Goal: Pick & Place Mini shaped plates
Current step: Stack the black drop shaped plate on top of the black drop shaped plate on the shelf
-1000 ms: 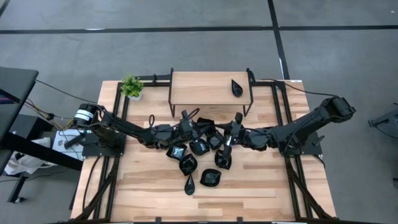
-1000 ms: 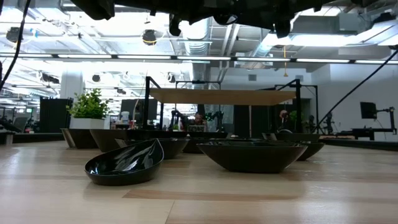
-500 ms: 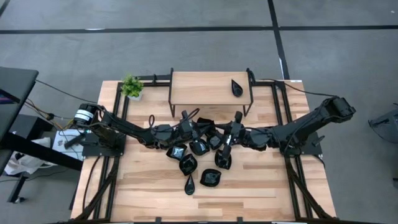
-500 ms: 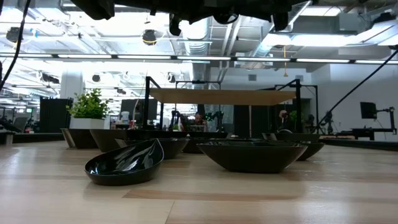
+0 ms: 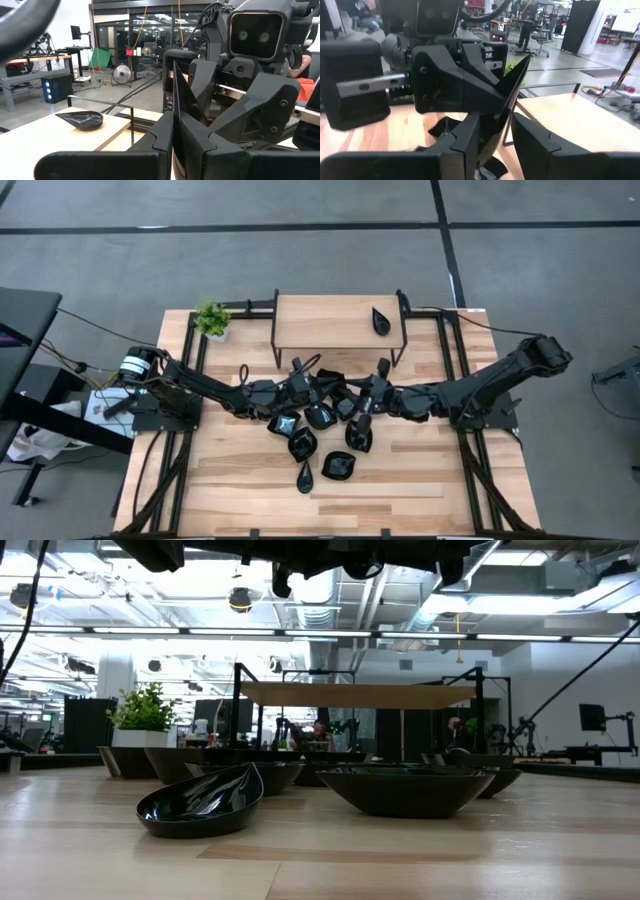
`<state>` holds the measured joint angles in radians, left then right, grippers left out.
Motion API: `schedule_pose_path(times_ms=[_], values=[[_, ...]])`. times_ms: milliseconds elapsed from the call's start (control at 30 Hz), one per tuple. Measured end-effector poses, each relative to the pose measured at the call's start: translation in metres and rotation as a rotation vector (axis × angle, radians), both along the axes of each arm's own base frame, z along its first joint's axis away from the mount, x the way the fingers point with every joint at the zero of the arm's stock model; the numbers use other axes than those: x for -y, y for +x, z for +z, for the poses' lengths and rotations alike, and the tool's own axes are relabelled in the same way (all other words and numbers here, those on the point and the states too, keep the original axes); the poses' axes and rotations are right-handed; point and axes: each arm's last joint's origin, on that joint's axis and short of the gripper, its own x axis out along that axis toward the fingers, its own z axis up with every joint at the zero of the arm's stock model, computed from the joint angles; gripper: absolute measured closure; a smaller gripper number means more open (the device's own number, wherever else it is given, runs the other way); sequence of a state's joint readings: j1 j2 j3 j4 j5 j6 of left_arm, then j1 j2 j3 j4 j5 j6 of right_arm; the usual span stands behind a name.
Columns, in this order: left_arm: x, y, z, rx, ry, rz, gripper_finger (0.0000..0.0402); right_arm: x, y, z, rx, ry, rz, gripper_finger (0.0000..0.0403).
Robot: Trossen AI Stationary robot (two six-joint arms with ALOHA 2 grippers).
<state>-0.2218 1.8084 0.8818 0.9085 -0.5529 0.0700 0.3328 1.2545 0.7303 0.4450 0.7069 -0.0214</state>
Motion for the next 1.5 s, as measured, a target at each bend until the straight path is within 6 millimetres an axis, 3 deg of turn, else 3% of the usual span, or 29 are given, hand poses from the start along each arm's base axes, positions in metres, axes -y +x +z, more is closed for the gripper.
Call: schedule_pose_path(times_ms=[300, 833, 1200, 1500], values=[[0.000, 0.000, 0.000, -0.002, 0.001, 0.002, 0.0376, 0.001, -0.004, 0.016, -0.120, -0.024, 0.002, 0.0295], [0.000, 0.000, 0.000, 0.000, 0.000, 0.004, 0.0376, -0.010, 0.036, 0.034, -0.373, -0.065, -0.094, 0.0294], [0.000, 0.000, 0.000, -0.004, 0.001, -0.001, 0.0376, -0.008, 0.028, 0.054, -0.407, -0.022, -0.121, 0.0295], [0.000, 0.000, 0.000, -0.004, 0.001, 0.001, 0.0376, -0.007, 0.026, 0.054, -0.418, -0.017, -0.125, 0.0295]])
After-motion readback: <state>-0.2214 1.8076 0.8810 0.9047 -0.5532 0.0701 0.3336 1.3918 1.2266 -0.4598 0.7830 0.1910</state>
